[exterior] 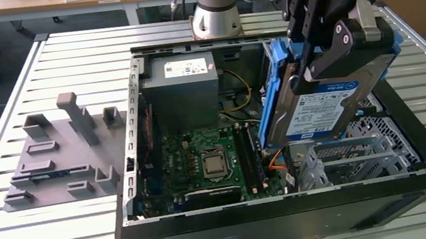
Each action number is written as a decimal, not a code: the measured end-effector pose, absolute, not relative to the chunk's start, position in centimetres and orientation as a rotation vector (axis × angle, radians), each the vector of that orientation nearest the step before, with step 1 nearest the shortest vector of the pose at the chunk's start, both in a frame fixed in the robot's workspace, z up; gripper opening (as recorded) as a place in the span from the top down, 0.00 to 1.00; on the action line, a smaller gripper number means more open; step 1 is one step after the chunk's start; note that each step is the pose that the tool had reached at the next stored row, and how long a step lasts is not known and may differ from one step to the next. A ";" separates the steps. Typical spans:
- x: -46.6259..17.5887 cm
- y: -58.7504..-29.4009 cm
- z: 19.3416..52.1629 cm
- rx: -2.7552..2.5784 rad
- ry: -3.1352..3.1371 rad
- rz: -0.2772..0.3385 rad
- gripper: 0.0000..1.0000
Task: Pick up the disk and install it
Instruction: 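Insert the disk into the insertion slot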
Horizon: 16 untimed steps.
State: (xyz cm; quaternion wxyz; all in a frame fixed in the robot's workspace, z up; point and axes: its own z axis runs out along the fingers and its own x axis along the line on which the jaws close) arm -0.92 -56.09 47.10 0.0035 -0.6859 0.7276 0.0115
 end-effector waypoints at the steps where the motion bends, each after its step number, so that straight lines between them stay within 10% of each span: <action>1: -0.9 -56.2 47.1 -2.149 2.281 0.036 0.64; 16: -0.3 -56.4 46.8 -2.148 2.287 0.031 0.64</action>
